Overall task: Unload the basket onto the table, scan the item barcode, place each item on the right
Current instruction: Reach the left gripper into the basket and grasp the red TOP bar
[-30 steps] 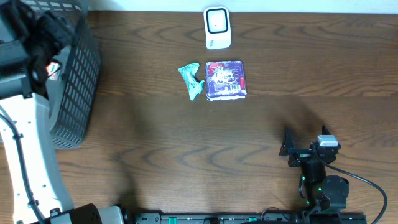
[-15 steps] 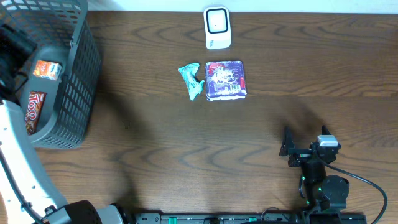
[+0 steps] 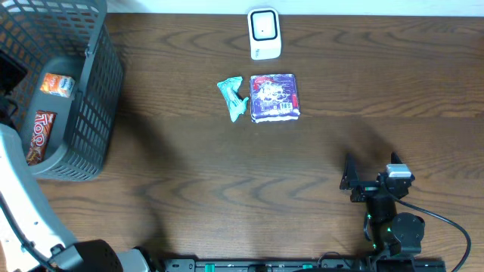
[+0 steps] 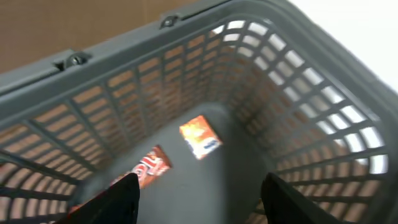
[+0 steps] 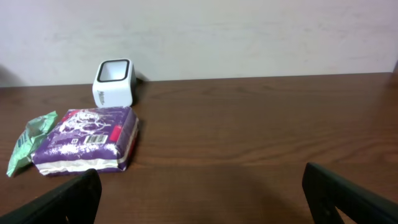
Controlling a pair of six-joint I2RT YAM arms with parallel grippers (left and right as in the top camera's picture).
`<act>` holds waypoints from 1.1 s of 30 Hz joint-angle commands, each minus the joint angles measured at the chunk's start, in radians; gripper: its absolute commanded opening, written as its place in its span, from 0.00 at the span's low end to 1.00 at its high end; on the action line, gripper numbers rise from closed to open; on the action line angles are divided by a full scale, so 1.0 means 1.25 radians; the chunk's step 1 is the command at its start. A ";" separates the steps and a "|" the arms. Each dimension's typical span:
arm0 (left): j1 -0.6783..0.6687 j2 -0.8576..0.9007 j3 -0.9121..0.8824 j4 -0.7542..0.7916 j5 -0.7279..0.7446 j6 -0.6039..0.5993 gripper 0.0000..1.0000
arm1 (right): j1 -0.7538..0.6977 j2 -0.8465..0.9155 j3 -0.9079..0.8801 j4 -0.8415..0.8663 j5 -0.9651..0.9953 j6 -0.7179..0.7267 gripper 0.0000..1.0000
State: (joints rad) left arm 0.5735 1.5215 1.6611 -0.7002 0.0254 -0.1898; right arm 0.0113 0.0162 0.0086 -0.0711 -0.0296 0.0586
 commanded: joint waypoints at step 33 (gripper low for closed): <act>0.040 0.388 -0.014 -0.127 -0.165 0.339 0.62 | -0.002 -0.002 -0.002 -0.002 0.001 -0.009 0.99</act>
State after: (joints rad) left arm 0.6170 1.9808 1.6554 -0.8558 -0.2150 0.1928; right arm 0.0113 0.0162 0.0086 -0.0715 -0.0296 0.0586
